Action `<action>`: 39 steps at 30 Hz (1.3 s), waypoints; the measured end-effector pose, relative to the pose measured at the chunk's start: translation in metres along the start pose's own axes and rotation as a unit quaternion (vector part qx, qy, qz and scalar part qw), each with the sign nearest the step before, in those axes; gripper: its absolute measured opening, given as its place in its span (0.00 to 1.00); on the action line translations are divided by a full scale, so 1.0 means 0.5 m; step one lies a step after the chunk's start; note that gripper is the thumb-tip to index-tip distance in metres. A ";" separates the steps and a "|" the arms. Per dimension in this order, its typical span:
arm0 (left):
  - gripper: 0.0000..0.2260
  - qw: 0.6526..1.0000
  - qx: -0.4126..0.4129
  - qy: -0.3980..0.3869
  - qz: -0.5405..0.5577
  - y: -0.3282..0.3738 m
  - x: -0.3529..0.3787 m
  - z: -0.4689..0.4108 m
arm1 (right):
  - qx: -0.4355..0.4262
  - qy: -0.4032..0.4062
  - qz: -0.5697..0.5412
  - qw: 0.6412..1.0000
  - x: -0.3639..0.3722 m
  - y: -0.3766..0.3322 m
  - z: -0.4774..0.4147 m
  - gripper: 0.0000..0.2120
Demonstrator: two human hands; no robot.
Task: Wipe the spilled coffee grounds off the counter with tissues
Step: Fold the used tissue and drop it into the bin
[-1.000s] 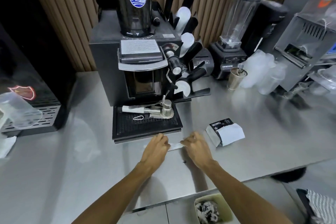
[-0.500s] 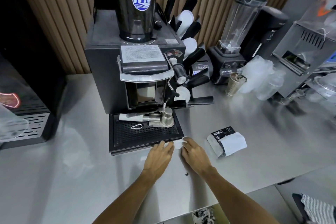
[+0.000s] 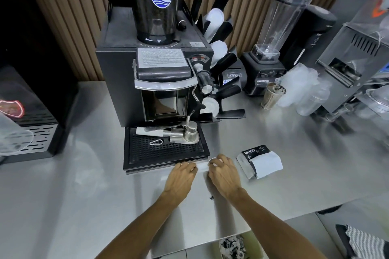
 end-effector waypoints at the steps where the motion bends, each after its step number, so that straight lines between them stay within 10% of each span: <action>1: 0.19 1.000 0.016 -0.008 0.008 0.008 0.003 0.010 | -0.009 0.004 0.007 1.000 -0.003 -0.003 0.009 0.03; 9: 0.18 0.998 0.059 -0.001 0.016 0.035 -0.006 0.049 | 0.028 -0.087 -0.069 0.993 0.017 0.017 0.056 0.08; 20: 0.19 0.998 0.045 -0.032 0.007 0.073 0.010 -0.042 | 0.078 -0.050 -0.022 0.995 0.028 0.063 0.069 0.03; 23: 0.15 0.996 0.062 -0.039 0.055 0.072 0.023 -0.038 | 0.103 -0.014 -0.029 0.994 0.025 0.067 0.099 0.15; 39: 0.11 0.971 0.131 -0.013 0.197 0.011 0.028 0.048 | 0.284 -0.039 -0.276 0.918 0.018 0.019 0.228 0.10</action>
Point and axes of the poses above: each hand's wrist, its own z-axis away from the middle knuckle, its own x-axis out of the palm, y = z × x, the point moved 10 cm from there along -z, towards the middle knuckle, and after that the axes turned 14 degrees about z, right-handed, at the moved point
